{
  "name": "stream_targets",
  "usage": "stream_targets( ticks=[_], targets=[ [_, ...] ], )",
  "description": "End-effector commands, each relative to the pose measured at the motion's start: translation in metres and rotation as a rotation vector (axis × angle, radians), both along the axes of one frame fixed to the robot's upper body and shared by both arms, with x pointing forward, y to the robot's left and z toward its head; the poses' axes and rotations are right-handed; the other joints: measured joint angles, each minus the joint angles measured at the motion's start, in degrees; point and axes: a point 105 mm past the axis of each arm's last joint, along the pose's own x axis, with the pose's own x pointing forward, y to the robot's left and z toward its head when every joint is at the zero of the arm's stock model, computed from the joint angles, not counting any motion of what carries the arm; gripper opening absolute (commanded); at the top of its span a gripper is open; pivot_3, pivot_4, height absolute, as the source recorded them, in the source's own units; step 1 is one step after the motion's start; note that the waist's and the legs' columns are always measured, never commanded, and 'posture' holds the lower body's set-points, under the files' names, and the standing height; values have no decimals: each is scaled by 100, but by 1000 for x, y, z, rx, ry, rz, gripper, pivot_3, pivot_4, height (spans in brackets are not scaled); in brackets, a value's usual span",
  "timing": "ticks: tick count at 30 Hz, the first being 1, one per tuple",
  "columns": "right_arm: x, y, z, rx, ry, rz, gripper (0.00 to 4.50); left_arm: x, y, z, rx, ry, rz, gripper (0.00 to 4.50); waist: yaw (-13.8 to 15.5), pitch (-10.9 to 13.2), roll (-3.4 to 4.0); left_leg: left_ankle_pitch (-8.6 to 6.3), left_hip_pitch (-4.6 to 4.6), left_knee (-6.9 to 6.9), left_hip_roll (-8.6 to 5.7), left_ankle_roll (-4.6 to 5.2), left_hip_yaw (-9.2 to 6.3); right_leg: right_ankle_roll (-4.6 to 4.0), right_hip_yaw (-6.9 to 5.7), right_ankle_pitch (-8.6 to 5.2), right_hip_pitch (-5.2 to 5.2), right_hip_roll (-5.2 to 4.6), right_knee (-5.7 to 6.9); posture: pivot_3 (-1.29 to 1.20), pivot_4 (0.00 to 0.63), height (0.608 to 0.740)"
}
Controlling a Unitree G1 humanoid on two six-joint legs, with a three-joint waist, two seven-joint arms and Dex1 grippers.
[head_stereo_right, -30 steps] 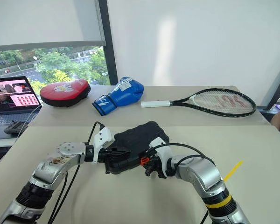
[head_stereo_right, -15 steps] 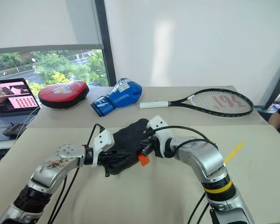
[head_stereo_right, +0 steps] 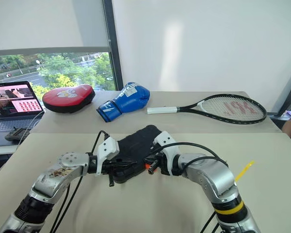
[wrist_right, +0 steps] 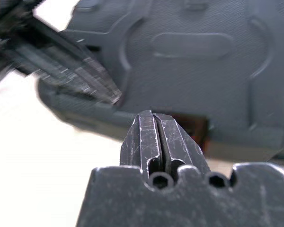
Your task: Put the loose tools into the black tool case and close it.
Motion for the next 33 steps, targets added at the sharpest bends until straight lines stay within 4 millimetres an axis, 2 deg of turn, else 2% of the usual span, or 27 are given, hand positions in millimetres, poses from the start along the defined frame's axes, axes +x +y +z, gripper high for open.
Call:
stream_targets(
  ticks=[1, 4, 7, 12, 16, 20, 23, 26, 30, 33],
  targets=[
    [-9, -5, 15, 42, -36, 8, 52, -16, 15, -65, 144, 238, 43, 0, 11, 0, 0, 0, 0, 0, 0, 0, 0, 0, 0, 0, 0, 0, 0, 0, 150, 740],
    [-12, -9, 12, 33, -25, -3, 52, -16, 16, -65, 146, 236, 45, 0, 25, 1, 1, -1, 1, 0, 2, -1, 0, -9, -2, -9, 1, -2, -2, 0, 150, 740],
    [-9, -13, 0, -10, 3, -32, 52, -16, 16, -65, 148, 234, 41, 0, 32, 1, 1, -1, 1, 0, 2, -1, 0, -15, -2, -14, 1, -2, -3, 0, 150, 740],
    [10, -12, -27, -112, 36, -67, 52, -15, 16, -65, 151, 232, 39, 0, 30, 0, 1, -1, 2, 0, 2, -1, 2, -30, -2, -24, 1, -1, -5, 0, 150, 740],
    [25, 7, -28, -106, 11, -36, 52, -15, 16, -65, 153, 231, 37, 0, 26, 2, 5, -1, 1, 0, 2, 0, 4, -27, -2, -25, 0, 23, -6, 0, 150, 740],
    [35, 18, -13, -40, -66, -33, 52, -14, 16, -64, 153, 226, 40, 0, -15, 3, 2, 0, 1, 1, 5, -1, 4, -27, 2, -22, 2, 27, -4, 0, 150, 740],
    [30, 17, -13, -28, -74, -23, 52, -15, 18, -64, 151, 217, 41, 0, -38, 7, 3, 4, 2, 3, 11, -7, 5, -26, 5, -23, 0, 11, -3, 0, 150, 740],
    [7, 6, -13, -25, -150, 18, 52, -15, 19, -59, 119, 183, 53, 0, -31, 8, 6, 5, 2, 1, 14, -10, 3, -21, 3, -25, -5, 11, 1, 0, 150, 740],
    [-21, 3, 0, 131, -217, 55, 52, -14, 22, -49, 70, 134, 72, 0, -10, 6, 8, -12, 1, -10, 15, -24, 1, 1, 4, -23, -11, 13, 6, 0, 150, 740],
    [-32, -4, -3, 172, -191, 34, 52, -12, 20, -34, -30, 87, 83, 0, -13, 8, 10, -16, 0, -13, 17, -26, 0, 1, 5, -24, -13, 16, 3, 0, 150, 740]
  ],
)
